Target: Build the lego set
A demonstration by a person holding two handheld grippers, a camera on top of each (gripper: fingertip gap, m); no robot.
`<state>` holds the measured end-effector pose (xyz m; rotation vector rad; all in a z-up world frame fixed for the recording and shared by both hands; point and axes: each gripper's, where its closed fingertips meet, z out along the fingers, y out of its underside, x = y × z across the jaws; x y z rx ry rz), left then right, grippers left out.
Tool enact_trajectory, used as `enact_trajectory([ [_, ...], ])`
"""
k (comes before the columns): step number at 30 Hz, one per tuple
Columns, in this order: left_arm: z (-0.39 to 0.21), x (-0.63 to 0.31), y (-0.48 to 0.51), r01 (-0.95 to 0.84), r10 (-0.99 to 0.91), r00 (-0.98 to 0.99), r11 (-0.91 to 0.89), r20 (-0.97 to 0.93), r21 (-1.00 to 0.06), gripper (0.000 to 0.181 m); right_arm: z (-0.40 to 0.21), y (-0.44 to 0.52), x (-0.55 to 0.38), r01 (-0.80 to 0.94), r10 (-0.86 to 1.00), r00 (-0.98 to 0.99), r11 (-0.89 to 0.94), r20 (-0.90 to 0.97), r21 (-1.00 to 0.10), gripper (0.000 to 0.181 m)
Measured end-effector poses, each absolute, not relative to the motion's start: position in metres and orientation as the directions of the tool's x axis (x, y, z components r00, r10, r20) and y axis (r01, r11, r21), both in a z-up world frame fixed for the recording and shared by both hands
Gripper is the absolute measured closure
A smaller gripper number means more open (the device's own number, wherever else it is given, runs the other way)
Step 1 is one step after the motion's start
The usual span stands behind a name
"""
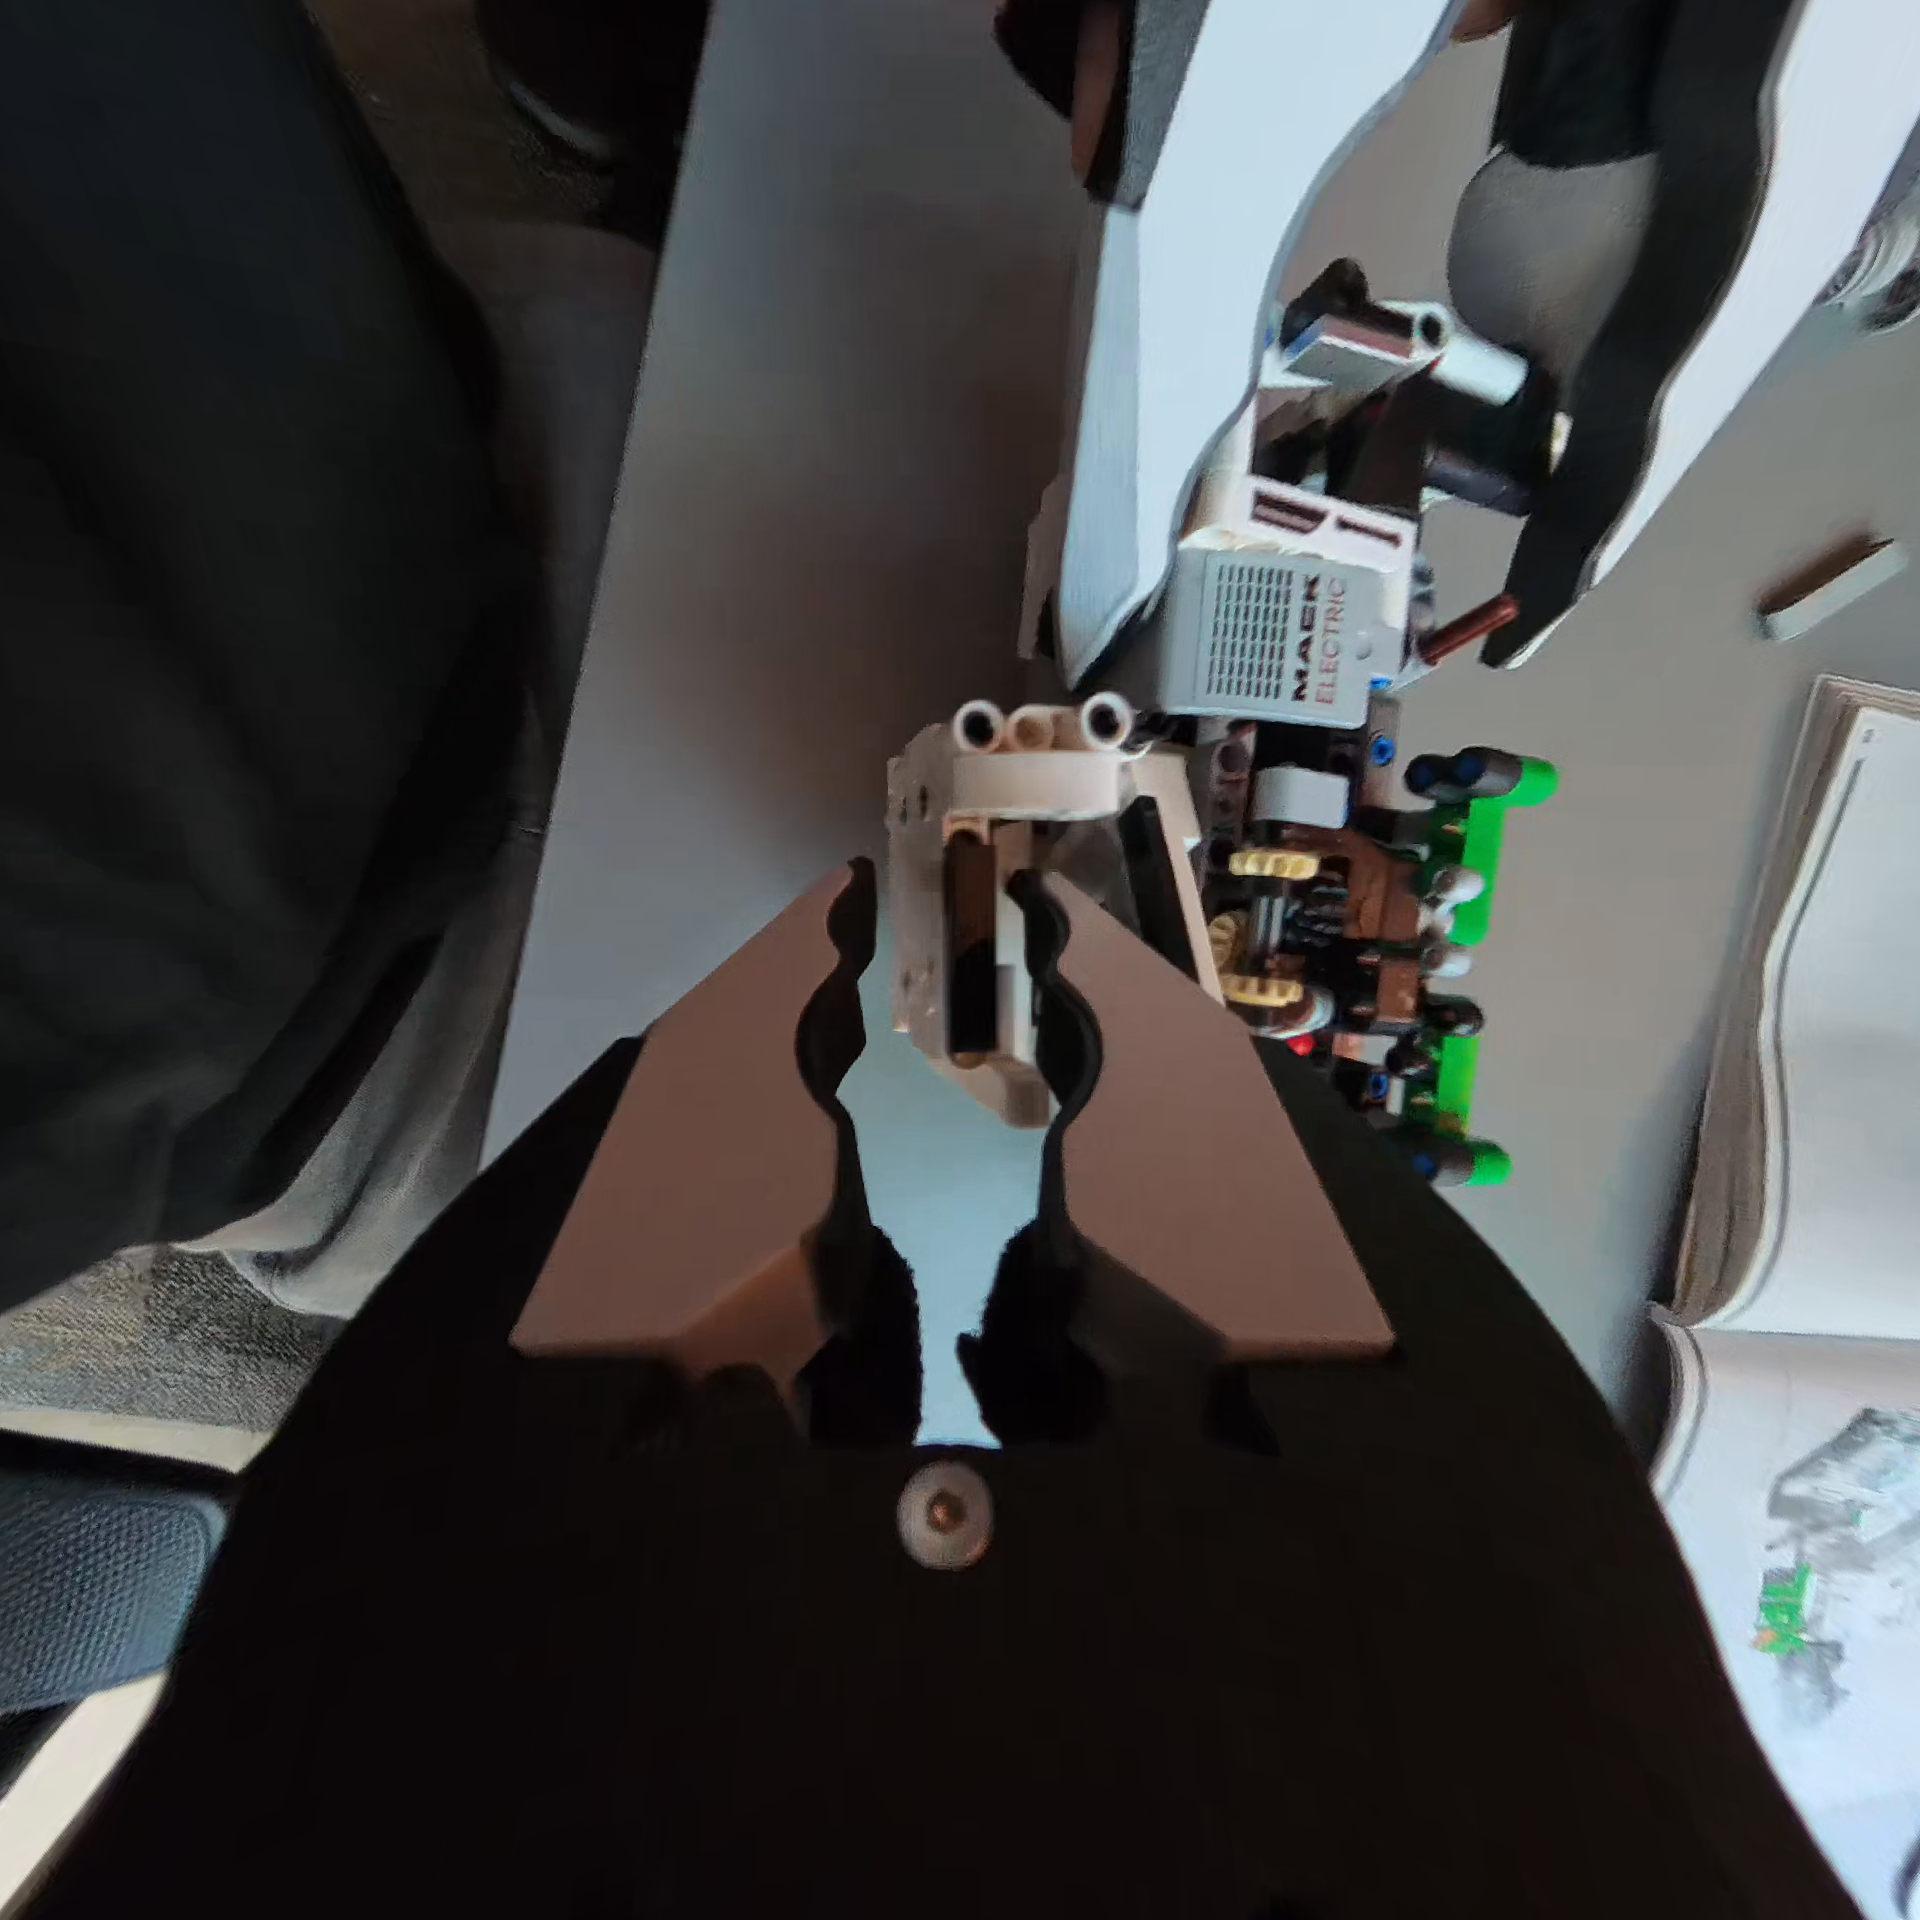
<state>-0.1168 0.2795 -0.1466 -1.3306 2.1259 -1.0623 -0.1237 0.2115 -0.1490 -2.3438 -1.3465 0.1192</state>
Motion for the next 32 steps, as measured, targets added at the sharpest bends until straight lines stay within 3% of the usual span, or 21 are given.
enact_trajectory([
  [6,-0.149,-0.111,0.283,-0.599,-0.916,-0.396,0.199,0.071,-0.775,0.096,-0.149,0.217,-0.116,0.81,0.837,0.538,-0.481,0.099,-0.336,0.16],
  [13,-0.149,-0.108,0.281,-0.566,-0.934,-0.354,0.172,0.049,-0.806,0.095,-0.149,0.212,-0.115,0.7,0.771,0.637,-0.584,-0.011,-0.411,0.16],
  [18,-0.147,-0.104,0.281,-0.534,-0.954,-0.299,0.139,0.032,-0.834,0.095,-0.147,0.213,-0.105,0.698,0.732,0.675,-0.591,0.095,-0.403,0.157],
  [23,-0.131,-0.105,0.282,-0.456,-0.968,-0.246,0.153,-0.041,-0.877,0.091,-0.123,0.207,-0.099,0.634,0.637,0.744,-0.576,0.203,-0.516,0.149],
  [28,-0.096,-0.122,0.281,-0.32,-0.986,-0.166,0.08,-0.027,-0.944,0.091,-0.086,0.196,-0.1,0.332,0.397,0.908,-0.49,0.133,-0.806,0.144],
  [32,-0.122,-0.132,0.284,-0.371,-0.998,-0.048,0.05,-0.035,-0.927,0.094,-0.112,0.198,-0.093,-0.067,0.04,0.995,-0.441,-0.094,-0.895,0.121],
])
